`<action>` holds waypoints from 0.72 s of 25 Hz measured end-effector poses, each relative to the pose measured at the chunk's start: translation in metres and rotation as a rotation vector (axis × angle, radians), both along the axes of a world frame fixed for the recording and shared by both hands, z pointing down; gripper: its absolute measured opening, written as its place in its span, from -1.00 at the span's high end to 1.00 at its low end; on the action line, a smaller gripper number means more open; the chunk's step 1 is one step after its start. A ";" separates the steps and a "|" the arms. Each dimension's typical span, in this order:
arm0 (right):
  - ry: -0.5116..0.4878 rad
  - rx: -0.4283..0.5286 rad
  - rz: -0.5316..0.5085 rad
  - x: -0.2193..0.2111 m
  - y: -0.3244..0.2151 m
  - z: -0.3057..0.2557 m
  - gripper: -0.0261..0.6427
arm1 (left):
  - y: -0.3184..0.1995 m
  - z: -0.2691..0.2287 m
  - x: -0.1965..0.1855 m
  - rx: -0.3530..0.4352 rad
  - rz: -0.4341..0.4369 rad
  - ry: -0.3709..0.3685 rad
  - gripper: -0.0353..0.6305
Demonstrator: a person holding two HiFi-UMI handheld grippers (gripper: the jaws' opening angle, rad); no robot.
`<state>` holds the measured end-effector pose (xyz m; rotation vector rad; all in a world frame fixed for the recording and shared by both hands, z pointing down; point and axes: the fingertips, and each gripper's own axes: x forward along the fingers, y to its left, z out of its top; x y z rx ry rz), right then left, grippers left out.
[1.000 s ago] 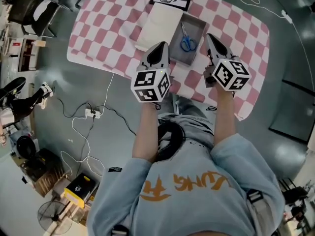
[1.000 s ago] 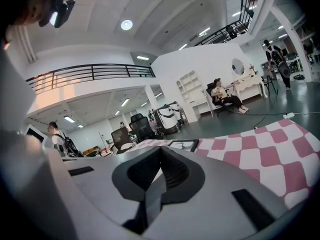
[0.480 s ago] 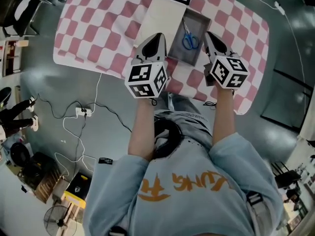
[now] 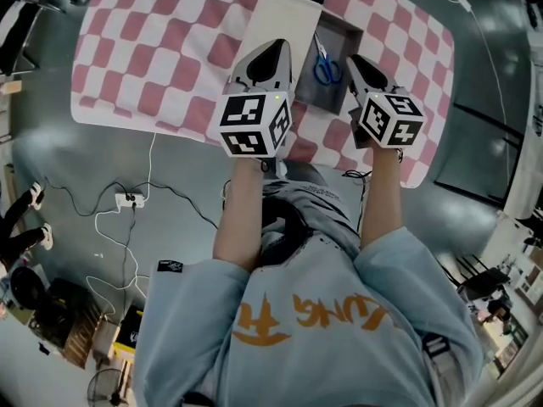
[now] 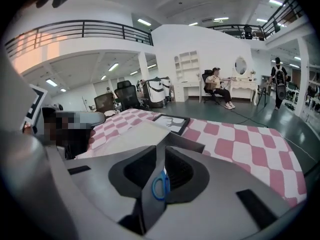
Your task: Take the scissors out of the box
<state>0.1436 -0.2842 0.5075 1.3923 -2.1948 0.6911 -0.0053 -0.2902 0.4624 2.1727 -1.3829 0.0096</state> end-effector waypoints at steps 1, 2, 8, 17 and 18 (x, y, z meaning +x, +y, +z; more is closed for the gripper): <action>0.022 -0.016 -0.006 -0.001 0.001 0.004 0.75 | -0.003 0.000 0.000 0.002 0.007 0.007 0.84; 0.041 -0.035 -0.014 -0.003 0.002 0.008 0.74 | -0.006 -0.001 0.000 0.003 0.013 0.014 0.84; 0.117 -0.156 -0.058 -0.014 0.006 0.035 0.62 | -0.024 0.000 -0.004 0.001 0.032 0.047 0.84; 0.297 -0.359 -0.164 -0.025 0.015 0.076 0.50 | -0.049 0.005 -0.012 -0.003 0.034 0.077 0.84; 0.290 -0.391 -0.173 -0.027 0.017 0.080 0.42 | -0.052 0.005 -0.012 -0.003 0.035 0.079 0.84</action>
